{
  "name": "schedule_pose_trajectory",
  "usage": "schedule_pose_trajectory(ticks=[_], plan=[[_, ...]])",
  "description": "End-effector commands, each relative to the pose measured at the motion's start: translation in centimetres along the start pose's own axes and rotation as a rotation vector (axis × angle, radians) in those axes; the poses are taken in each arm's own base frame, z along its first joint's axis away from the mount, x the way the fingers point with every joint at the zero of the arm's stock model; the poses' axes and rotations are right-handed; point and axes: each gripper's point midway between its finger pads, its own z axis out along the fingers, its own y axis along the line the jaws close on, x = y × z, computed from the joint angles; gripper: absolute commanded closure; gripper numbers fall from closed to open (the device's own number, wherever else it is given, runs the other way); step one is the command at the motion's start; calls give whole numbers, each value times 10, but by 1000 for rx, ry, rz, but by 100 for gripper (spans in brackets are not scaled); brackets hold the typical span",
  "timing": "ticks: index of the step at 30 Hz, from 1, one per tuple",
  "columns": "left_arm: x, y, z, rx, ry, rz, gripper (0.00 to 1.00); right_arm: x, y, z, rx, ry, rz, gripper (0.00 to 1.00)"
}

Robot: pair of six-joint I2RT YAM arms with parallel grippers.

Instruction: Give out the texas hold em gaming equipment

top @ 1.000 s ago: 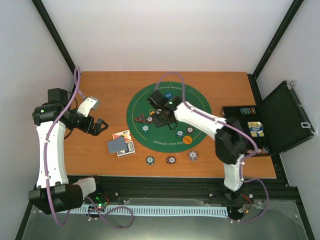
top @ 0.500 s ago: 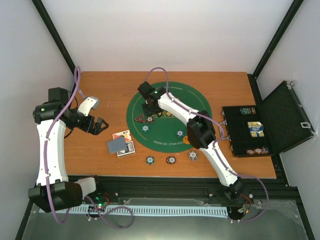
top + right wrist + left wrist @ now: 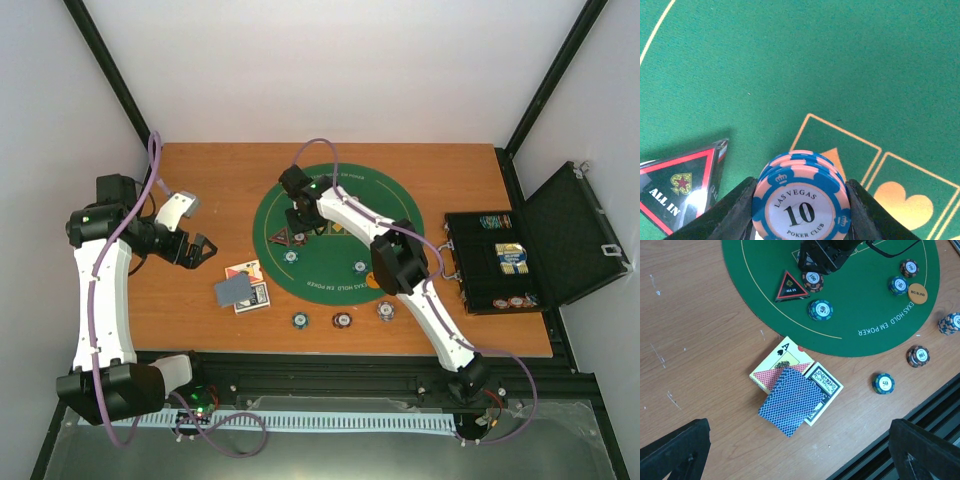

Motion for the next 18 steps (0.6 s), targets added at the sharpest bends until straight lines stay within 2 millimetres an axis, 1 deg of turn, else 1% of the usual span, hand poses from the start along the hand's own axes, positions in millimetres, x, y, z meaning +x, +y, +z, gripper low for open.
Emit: schedule_pose_trajectory(ticks=[1, 10, 15, 18], plan=[[-6, 0, -5, -14, -32, 36, 0, -7, 7, 6, -34, -16, -2, 72], [-2, 0, -4, -19, -26, 42, 0, -8, 9, 14, -52, -14, 7, 72], [-1, 1, -3, -21, -23, 43, 0, -5, 10, 7, -57, -5, 10, 72], [-2, 0, -2, -12, -26, 38, 0, -7, 9, 1, -54, -19, 6, 71]])
